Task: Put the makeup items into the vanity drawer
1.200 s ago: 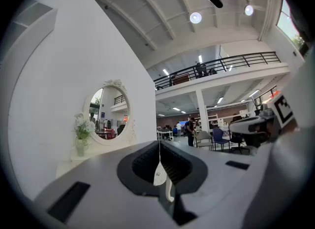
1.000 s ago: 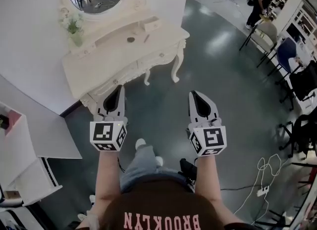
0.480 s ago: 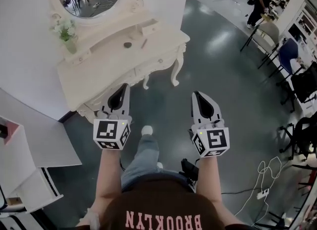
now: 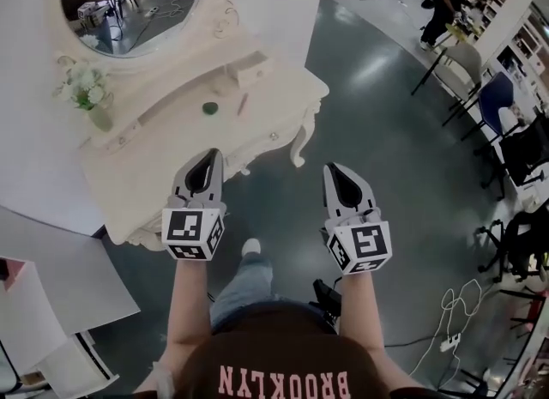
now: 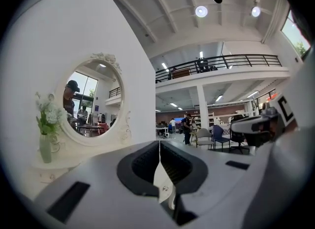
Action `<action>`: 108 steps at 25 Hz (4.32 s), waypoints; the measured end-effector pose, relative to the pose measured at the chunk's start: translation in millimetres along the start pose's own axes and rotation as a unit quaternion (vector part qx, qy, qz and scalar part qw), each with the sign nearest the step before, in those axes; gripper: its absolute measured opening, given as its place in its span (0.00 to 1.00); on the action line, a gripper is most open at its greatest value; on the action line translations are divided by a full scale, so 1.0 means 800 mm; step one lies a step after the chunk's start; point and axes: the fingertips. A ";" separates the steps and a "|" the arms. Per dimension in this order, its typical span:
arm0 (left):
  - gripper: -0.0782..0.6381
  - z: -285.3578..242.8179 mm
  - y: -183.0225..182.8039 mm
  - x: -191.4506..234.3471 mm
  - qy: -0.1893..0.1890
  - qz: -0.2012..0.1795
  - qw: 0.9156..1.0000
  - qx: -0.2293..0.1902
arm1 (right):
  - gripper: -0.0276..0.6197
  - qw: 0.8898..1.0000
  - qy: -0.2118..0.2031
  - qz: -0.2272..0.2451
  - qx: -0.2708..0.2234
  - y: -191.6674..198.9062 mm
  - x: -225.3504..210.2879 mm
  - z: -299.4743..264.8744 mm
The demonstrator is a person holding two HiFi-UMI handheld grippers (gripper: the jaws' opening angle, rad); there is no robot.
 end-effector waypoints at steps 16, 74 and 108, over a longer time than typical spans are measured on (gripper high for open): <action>0.12 -0.190 0.011 0.136 0.030 0.013 0.999 0.013 | 0.04 0.998 0.057 -0.003 0.017 0.004 -0.067 -0.208; 0.28 -0.411 0.333 0.159 0.020 0.084 0.915 0.394 | 0.04 0.967 0.044 -0.112 0.223 0.266 -0.262 -0.419; 0.16 -0.494 0.190 0.217 0.013 0.020 0.964 0.264 | 0.04 0.990 0.060 -0.066 0.109 0.134 -0.306 -0.500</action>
Point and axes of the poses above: the fingertips, and each gripper's own axes: z backward along the fingers, x to its left, y out of its underside, and after that the axes turned 5 degrees about y, right-handed
